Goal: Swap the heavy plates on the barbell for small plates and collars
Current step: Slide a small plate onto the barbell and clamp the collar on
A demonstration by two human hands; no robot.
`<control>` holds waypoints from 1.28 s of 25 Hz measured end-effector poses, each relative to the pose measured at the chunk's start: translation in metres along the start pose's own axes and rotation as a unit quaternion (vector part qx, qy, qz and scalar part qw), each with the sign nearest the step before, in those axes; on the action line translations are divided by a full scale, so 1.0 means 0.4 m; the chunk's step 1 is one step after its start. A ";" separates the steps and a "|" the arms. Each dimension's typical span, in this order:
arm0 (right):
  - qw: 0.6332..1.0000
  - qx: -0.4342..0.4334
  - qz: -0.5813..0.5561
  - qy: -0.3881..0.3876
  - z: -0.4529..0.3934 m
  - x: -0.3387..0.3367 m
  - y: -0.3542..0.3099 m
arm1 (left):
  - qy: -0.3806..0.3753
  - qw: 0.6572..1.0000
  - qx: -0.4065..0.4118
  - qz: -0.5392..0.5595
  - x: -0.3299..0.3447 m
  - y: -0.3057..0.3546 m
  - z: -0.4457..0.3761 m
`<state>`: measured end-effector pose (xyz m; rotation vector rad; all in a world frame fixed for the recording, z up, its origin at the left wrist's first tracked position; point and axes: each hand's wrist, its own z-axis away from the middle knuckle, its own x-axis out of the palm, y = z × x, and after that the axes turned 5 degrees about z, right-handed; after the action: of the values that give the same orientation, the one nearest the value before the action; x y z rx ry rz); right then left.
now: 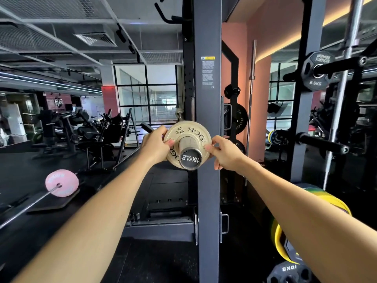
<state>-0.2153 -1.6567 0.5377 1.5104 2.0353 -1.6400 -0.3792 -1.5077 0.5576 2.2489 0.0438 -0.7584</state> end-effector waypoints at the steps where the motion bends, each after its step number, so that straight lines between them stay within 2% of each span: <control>1: 1.000 0.000 0.001 -0.002 -0.033 0.005 0.015 | 0.004 1.000 0.001 -0.013 0.011 -0.008 -0.025; 13: 0.999 -0.025 0.016 -0.017 -0.355 0.053 0.158 | 0.040 0.999 -0.024 -0.025 0.140 -0.115 -0.273; 21: 0.999 -0.021 0.008 -0.026 -0.474 0.073 0.210 | 0.042 0.999 -0.020 -0.026 0.189 -0.178 -0.393; 32: 0.998 0.012 0.061 -0.011 -0.645 0.110 0.252 | 0.025 0.999 -0.019 -0.007 0.256 -0.257 -0.562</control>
<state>-0.0441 -1.4348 0.5473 1.5832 1.8803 -1.6321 -0.2066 -1.3031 0.5586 2.2325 0.0969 -0.7040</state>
